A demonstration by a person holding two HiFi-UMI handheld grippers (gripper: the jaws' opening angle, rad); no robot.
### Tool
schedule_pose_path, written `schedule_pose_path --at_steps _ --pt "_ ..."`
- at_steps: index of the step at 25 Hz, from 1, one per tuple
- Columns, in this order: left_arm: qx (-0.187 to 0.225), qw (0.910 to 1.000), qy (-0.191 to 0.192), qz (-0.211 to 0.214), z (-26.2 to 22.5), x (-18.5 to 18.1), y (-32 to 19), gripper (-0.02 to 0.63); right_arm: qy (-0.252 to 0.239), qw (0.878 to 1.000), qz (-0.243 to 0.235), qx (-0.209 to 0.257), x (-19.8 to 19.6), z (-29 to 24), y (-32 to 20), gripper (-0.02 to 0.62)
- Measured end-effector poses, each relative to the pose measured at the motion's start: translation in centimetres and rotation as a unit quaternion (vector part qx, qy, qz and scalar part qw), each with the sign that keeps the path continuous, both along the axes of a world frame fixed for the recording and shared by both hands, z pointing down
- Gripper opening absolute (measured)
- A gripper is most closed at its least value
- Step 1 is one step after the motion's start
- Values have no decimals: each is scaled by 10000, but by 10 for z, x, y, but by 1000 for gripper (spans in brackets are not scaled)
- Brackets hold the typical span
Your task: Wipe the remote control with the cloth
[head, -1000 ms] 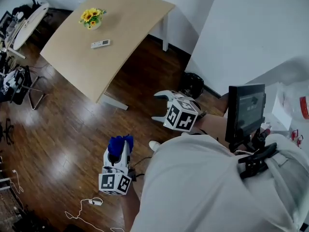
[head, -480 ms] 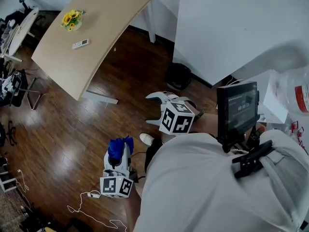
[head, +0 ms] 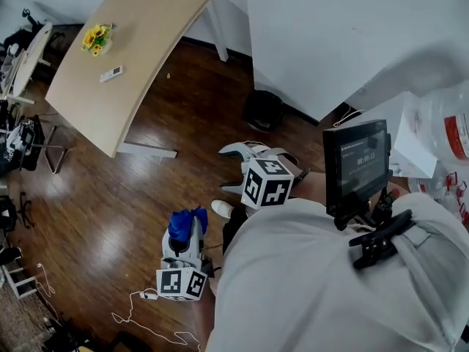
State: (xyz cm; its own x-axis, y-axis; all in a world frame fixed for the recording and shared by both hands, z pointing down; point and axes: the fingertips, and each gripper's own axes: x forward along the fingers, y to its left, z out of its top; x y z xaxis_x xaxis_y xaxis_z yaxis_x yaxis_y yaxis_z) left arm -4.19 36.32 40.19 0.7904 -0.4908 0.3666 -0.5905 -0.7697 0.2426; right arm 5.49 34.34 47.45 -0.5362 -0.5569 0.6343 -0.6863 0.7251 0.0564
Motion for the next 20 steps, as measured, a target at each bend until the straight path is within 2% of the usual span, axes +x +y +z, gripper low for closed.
schedule_pose_path --at_steps 9,20 --pt "56 10000 -63 -5 -1 18 14 146 50 9999 18 110 24 -3 15 329" --pt "92 9998 -127 101 -2 20 10 146 73 9999 86 91 28 -2 14 327"
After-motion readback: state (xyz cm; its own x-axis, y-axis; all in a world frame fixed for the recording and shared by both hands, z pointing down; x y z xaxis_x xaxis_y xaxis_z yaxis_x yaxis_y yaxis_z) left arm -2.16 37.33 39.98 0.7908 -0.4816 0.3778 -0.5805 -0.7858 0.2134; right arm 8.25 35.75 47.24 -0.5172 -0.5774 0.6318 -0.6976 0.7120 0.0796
